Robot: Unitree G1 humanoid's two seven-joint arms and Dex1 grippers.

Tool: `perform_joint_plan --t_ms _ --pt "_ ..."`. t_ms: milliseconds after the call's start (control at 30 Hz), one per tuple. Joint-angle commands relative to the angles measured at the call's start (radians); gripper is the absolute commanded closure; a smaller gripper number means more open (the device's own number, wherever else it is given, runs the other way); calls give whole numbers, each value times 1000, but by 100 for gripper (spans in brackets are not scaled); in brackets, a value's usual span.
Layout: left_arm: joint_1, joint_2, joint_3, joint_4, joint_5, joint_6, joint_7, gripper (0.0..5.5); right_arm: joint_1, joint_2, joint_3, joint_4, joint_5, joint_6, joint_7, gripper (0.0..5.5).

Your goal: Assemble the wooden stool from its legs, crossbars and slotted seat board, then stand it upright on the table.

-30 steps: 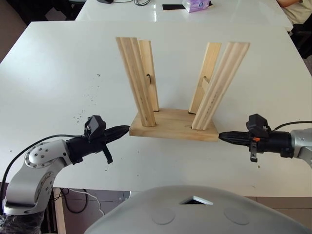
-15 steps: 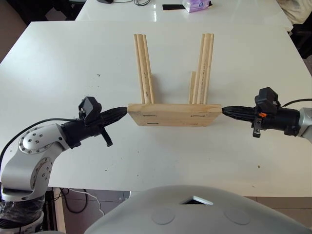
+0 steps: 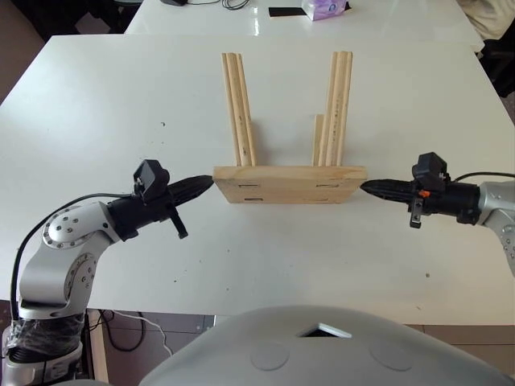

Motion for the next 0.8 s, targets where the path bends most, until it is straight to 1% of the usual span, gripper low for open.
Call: perform_joint_plan --t_ms 33,100,200,300,367,433,567,800 --pt "29 87 70 122 59 -61 -69 548 -2 -32 -45 45 -4 -28 13 550" --pt "33 110 30 212 145 -134 -88 548 8 -35 -7 58 -48 -61 15 550" --pt "39 105 -74 289 236 -215 -123 548 1 -22 119 123 -202 -180 -7 550" --pt "-5 77 -172 355 304 -258 -126 501 -35 22 189 176 -250 -225 -15 504" --pt "-37 71 -205 386 327 -282 -132 479 -62 32 206 201 -256 -238 -7 482" --pt "-64 73 -208 396 321 -288 -138 456 -87 29 206 220 -251 -242 5 459" --pt "-94 75 -237 420 340 -317 -154 386 -126 34 218 272 -259 -257 27 392" --pt "-177 43 -284 475 352 -370 -172 284 -167 43 252 300 -248 -251 80 292"
